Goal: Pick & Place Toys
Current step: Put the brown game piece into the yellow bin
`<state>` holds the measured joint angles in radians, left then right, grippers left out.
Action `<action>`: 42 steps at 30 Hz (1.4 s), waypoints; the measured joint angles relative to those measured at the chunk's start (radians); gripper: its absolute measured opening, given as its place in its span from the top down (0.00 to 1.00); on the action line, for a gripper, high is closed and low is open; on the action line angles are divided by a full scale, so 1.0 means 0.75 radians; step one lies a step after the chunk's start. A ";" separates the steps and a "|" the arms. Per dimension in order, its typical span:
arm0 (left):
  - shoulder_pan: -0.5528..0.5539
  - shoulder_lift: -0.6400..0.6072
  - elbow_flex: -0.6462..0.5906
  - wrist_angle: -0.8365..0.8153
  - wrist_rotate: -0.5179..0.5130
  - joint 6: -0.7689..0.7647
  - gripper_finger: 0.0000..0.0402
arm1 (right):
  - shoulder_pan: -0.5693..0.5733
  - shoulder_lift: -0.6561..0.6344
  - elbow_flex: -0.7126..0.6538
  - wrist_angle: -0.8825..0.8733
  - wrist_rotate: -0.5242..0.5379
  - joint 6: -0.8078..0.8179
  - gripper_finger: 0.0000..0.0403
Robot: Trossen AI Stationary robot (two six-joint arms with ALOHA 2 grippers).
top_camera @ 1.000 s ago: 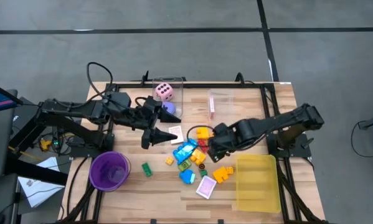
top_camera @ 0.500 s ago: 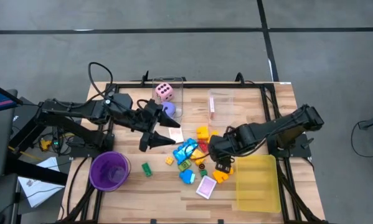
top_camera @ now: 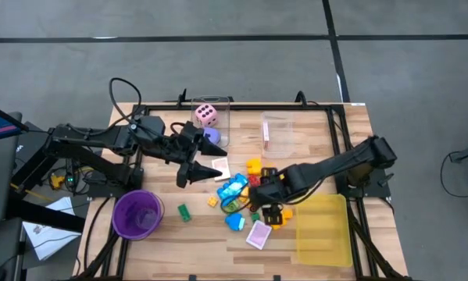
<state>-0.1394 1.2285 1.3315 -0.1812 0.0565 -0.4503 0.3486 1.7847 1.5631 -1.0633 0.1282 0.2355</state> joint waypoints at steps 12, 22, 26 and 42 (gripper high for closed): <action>0.001 0.001 0.000 -0.037 0.040 -0.004 0.10 | -0.053 0.200 -0.001 0.095 -0.011 0.565 0.30; 0.001 0.001 0.000 -0.038 0.097 -0.004 0.10 | -0.135 0.203 -0.001 0.069 -0.121 1.257 0.30; 0.001 0.001 0.000 -0.038 0.113 -0.004 0.10 | -0.129 0.231 0.003 0.140 -0.144 1.304 0.30; 0.001 0.001 0.000 -0.034 0.120 -0.004 0.10 | -0.092 0.355 -0.001 0.146 -0.177 1.331 0.30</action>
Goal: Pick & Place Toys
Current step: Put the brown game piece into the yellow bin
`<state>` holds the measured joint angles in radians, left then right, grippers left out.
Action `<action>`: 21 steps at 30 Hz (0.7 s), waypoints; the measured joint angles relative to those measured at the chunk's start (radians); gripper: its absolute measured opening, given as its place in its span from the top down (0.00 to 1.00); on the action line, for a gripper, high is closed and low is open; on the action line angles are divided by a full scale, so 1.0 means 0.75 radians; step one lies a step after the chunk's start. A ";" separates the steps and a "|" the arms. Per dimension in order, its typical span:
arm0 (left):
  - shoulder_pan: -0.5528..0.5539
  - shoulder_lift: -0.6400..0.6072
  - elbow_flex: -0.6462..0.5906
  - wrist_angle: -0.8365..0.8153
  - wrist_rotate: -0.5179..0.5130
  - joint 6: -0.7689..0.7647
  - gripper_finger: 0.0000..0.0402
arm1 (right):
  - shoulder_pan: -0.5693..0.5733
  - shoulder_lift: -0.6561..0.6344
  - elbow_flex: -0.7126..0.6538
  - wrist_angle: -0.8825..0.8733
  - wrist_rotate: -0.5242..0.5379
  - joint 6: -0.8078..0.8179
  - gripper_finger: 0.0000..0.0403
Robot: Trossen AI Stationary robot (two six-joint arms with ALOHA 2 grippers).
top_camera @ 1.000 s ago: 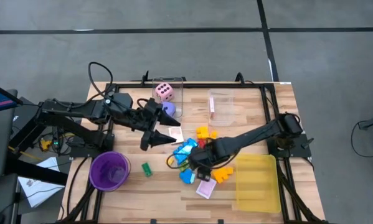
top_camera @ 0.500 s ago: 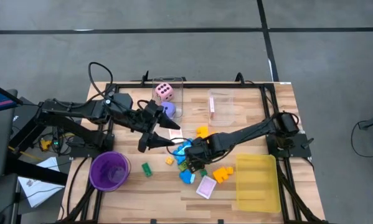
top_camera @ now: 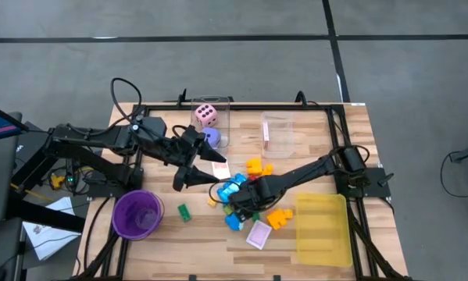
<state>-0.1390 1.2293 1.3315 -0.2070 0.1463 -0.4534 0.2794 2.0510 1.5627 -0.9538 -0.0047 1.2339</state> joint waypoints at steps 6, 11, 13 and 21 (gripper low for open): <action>0.000 0.000 0.000 0.002 0.000 -0.012 0.10 | -0.010 0.059 -0.006 0.014 -0.038 -0.021 0.30; 0.000 0.000 0.001 0.009 -0.001 -0.013 0.10 | -0.025 0.072 -0.002 0.045 -0.059 -0.035 0.30; 0.000 0.000 0.001 0.008 -0.001 -0.014 0.10 | -0.027 0.072 0.001 0.053 -0.059 -0.035 0.30; -0.001 0.000 0.001 0.007 0.016 -0.033 0.10 | -0.027 0.084 0.000 0.068 -0.067 -0.029 0.45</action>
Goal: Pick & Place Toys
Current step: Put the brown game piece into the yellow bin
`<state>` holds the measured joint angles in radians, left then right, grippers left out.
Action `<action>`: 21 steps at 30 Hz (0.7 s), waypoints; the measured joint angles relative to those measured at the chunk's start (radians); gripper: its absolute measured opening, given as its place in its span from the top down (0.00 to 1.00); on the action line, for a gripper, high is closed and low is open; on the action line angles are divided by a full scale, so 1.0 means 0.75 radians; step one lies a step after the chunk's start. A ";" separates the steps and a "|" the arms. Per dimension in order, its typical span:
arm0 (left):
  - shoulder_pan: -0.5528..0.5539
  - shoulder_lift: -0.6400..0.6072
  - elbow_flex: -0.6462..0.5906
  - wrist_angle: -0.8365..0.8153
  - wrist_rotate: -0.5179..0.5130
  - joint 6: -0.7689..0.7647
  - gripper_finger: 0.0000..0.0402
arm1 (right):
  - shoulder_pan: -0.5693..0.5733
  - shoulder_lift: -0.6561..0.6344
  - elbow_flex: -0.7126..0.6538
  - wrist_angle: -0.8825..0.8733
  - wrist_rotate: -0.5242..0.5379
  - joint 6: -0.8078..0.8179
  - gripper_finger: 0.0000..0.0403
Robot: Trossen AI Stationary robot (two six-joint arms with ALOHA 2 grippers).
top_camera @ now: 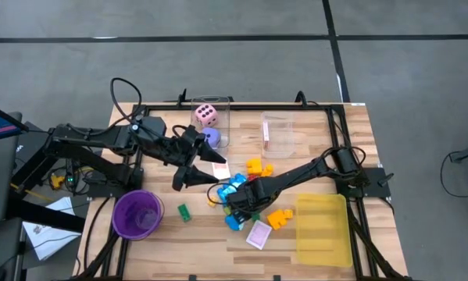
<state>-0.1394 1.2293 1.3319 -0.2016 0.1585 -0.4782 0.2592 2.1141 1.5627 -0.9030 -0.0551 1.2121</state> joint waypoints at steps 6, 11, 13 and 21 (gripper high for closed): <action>0.000 0.000 0.000 0.000 0.000 0.000 0.10 | 0.000 -0.001 0.001 -0.001 0.000 0.000 0.65; 0.000 0.000 0.000 0.000 0.001 0.001 0.10 | 0.004 -0.002 0.001 -0.002 -0.001 0.000 0.69; 0.000 0.000 0.000 0.000 0.001 0.001 0.10 | 0.004 -0.003 0.001 -0.006 -0.001 0.000 0.69; 0.000 0.000 0.000 0.000 0.001 0.001 0.10 | 0.003 -0.044 0.002 -0.079 0.041 -0.007 0.66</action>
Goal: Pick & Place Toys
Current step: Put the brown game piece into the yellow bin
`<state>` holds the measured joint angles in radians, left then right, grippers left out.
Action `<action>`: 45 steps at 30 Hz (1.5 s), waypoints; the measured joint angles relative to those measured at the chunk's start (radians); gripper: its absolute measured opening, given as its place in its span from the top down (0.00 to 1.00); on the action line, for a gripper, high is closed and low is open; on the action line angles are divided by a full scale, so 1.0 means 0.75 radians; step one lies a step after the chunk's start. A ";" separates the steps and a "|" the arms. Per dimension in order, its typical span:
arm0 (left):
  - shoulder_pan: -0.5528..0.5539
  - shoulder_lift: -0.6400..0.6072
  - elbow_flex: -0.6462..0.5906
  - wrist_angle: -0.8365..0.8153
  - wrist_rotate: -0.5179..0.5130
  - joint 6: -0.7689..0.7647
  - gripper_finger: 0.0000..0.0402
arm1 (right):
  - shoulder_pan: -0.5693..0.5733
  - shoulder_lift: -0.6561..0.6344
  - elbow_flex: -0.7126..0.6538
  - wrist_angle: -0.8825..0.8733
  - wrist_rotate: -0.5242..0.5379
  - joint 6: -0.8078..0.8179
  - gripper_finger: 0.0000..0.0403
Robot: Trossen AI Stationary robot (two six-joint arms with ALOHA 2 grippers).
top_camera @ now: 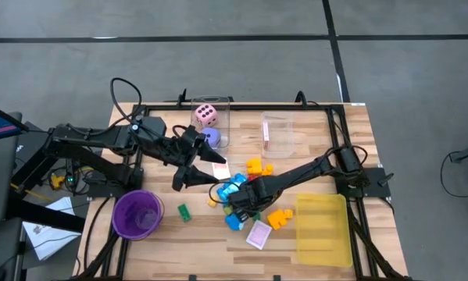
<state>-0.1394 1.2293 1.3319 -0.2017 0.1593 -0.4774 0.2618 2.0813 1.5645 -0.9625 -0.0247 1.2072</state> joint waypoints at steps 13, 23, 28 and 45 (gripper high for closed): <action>0.001 0.000 0.000 0.001 0.000 0.001 0.10 | 0.033 -0.282 -0.002 -0.271 0.135 0.032 0.67; 0.024 0.000 0.000 0.002 -0.001 0.003 0.10 | 0.153 -0.449 -0.069 -0.512 0.134 -0.086 0.67; 0.032 0.000 0.000 0.001 -0.001 0.002 0.10 | 0.281 -0.615 -0.263 -0.433 0.064 -0.120 0.67; 0.031 0.000 0.000 0.001 -0.001 0.010 0.10 | 0.921 -0.916 -0.653 -0.121 -0.185 0.794 0.67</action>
<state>-0.1162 1.2293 1.3319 -0.2012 0.1589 -0.4702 0.9527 1.3946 1.0748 -1.0533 -0.1632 1.8028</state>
